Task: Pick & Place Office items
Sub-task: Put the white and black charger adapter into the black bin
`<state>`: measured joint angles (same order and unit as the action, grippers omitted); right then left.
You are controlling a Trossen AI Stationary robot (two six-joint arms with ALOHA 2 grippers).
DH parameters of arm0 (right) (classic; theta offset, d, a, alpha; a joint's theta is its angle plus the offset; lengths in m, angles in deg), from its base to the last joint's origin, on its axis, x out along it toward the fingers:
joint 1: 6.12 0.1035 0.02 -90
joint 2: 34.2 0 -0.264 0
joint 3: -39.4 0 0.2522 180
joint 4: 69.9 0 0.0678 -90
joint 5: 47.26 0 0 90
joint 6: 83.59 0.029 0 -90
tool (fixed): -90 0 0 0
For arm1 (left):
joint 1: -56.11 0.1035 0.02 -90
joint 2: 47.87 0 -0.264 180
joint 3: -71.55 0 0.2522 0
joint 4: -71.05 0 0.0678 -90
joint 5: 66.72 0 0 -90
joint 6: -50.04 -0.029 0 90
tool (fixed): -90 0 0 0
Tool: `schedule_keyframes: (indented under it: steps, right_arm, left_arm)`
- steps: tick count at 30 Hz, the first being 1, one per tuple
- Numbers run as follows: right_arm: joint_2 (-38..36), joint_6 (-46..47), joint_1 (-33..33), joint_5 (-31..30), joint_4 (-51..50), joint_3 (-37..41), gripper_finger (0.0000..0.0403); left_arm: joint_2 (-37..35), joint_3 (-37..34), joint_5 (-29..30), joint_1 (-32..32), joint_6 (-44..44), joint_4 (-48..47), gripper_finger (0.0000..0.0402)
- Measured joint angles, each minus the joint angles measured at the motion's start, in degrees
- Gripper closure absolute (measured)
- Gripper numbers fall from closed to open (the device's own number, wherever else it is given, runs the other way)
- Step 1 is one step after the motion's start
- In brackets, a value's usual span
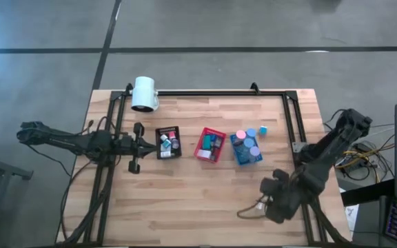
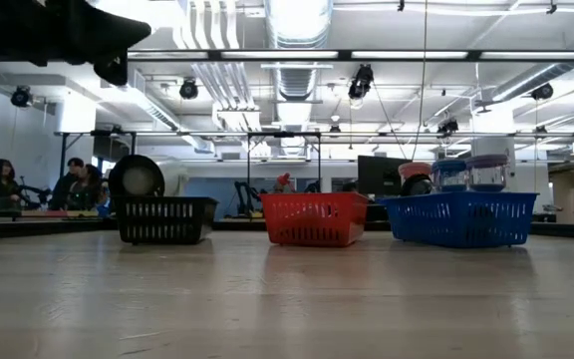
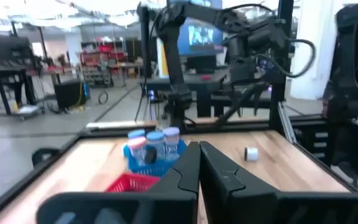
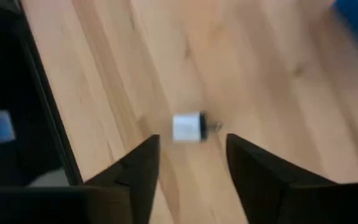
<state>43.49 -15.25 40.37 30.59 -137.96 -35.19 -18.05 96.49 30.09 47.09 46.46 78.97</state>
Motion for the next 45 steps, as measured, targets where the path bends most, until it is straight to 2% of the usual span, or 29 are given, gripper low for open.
schedule_keyframes:
  steps: [4, 10, 14, 18, 23, 32, 45]
  right_arm:
    - [5.9, 2.2, 2.3, 1.8, 0.2, -0.9, 0.0181]
    - [13.6, -2.7, 2.4, 1.5, 0.3, -5.3, 0.0116]
    - [18.8, -4.3, 2.4, 1.2, -2.3, -7.0, 0.0093]
    - [22.5, -3.9, 2.4, 1.2, -3.9, -7.4, 0.0086]
    - [24.7, -2.0, 2.4, 0.0, -3.7, -7.1, 0.0091]
    - [25.5, -2.3, 2.4, 0.4, 0.1, -5.2, 0.0126]
    - [25.4, -2.4, 2.4, 0.3, 4.0, -1.6, 0.0202]
  left_arm:
    - [0.0, -0.1, 0.0, 0.0, 1.2, -2.7, 0.0384]
    - [0.0, 0.0, -0.2, 0.0, 2.7, -2.7, 0.039]
    - [0.0, 0.0, -0.2, 0.0, 2.7, -2.7, 0.0392]
    - [0.0, 0.0, -0.2, 0.0, 2.6, -2.7, 0.039]
    - [0.0, 0.0, -0.2, 0.0, 2.5, -2.7, 0.0393]
    - [0.0, 0.0, -0.2, 0.0, 2.3, -2.7, 0.0389]
    - [0.0, -0.1, -0.2, 0.0, 2.0, -2.7, 0.0388]
